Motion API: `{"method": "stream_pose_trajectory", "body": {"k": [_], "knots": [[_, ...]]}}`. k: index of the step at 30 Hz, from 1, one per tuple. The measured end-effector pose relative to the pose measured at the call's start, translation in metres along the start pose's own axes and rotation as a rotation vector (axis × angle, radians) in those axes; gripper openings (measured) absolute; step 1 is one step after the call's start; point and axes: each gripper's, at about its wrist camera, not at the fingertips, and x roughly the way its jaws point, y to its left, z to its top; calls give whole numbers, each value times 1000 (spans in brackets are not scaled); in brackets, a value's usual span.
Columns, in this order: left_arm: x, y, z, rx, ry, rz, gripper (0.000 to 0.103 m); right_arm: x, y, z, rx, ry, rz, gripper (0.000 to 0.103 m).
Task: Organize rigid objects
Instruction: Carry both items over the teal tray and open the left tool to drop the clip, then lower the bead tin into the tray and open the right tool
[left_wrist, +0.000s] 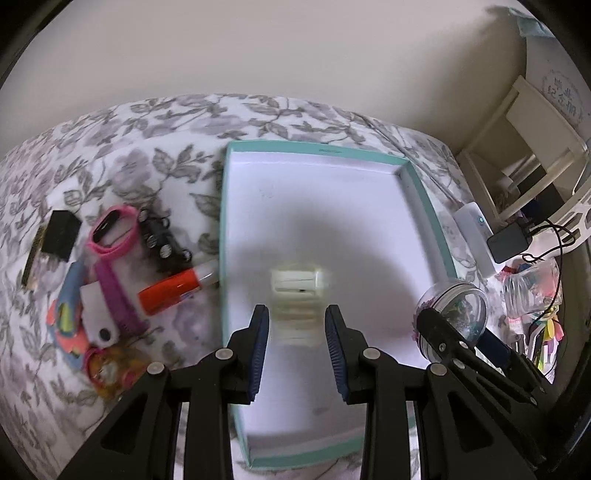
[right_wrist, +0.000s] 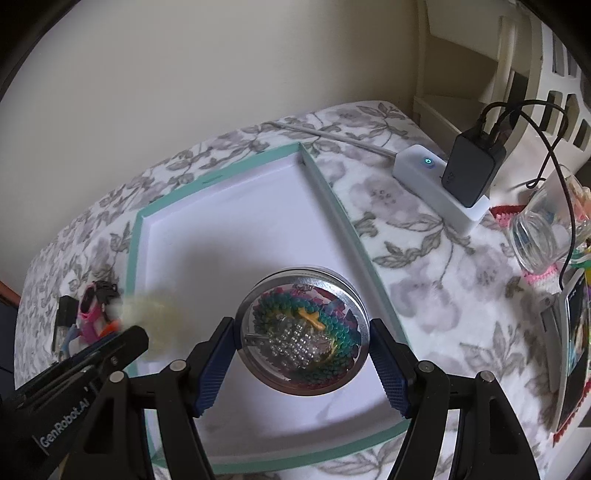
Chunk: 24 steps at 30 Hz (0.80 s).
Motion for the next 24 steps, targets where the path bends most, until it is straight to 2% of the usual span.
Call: {"method": "stream_pose_trajectory", "body": {"k": [11,12,15,16,18,20,22,24], "knots": [[1,7,2,-21,-6,36,34,22,2,-2,-33,32,-28,74],[-1,9,3,-27,-7,38,36,23,3,-4,-37,37,-29,74],[-4,18,3,-46,-13,53,54,28,4,-6,-53,45,-38,75],[-5,20,4,-49,-14,62,57,29,4,-7,-56,48,-42,75],[-7,25,4,-55,-15,81,59,30,3,-7,-54,49,-38,76],[-9,30,4,-60,-17,92,64,28,1,-6,-52,41,-37,83],[-13,36,4,-72,-18,92,69,26,1,-7,-51,33,-38,84],[-17,41,5,-90,-17,85,71,24,1,-6,-50,29,-34,84]]}}
